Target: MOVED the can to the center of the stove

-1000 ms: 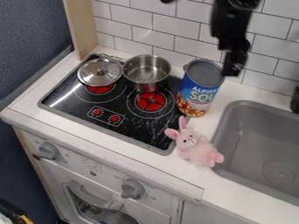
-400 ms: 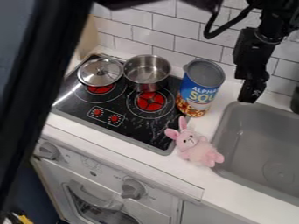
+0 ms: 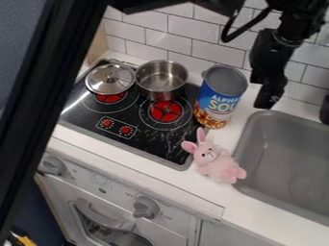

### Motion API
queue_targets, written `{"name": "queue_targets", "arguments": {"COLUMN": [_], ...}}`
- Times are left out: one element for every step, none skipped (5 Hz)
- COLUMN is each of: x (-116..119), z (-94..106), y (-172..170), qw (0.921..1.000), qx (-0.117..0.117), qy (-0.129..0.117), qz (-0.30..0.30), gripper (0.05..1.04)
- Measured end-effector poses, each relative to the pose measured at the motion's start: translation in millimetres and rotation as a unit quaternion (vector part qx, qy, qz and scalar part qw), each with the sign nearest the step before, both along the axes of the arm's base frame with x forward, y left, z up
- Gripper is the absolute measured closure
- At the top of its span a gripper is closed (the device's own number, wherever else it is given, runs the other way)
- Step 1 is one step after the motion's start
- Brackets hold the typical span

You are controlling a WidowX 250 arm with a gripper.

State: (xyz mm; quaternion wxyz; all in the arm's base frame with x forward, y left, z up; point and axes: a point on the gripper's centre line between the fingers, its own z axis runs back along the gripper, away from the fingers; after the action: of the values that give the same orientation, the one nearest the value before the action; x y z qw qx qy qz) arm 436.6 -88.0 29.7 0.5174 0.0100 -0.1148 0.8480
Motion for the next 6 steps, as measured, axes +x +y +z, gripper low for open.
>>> {"name": "queue_targets", "arguments": {"x": [-1.3,-7.5,-17.2,-26.5,-35.8,-43.4], "z": [-10.4,-19.0,-25.7,-25.0,-19.2,-2.7], "y": [12.2,23.3,30.9,39.0,50.6,65.5], "qw": [0.9997,0.9989,0.9981,0.9974,0.9964,0.9958], "qx": [0.014,0.022,0.022,0.016,0.012,0.0], "qy": [0.013,0.025,0.036,0.04,0.039,0.025], "qz": [0.018,0.034,0.044,0.058,0.074,0.088], "gripper": [0.083,0.083,0.083,0.083,0.083,0.083]}}
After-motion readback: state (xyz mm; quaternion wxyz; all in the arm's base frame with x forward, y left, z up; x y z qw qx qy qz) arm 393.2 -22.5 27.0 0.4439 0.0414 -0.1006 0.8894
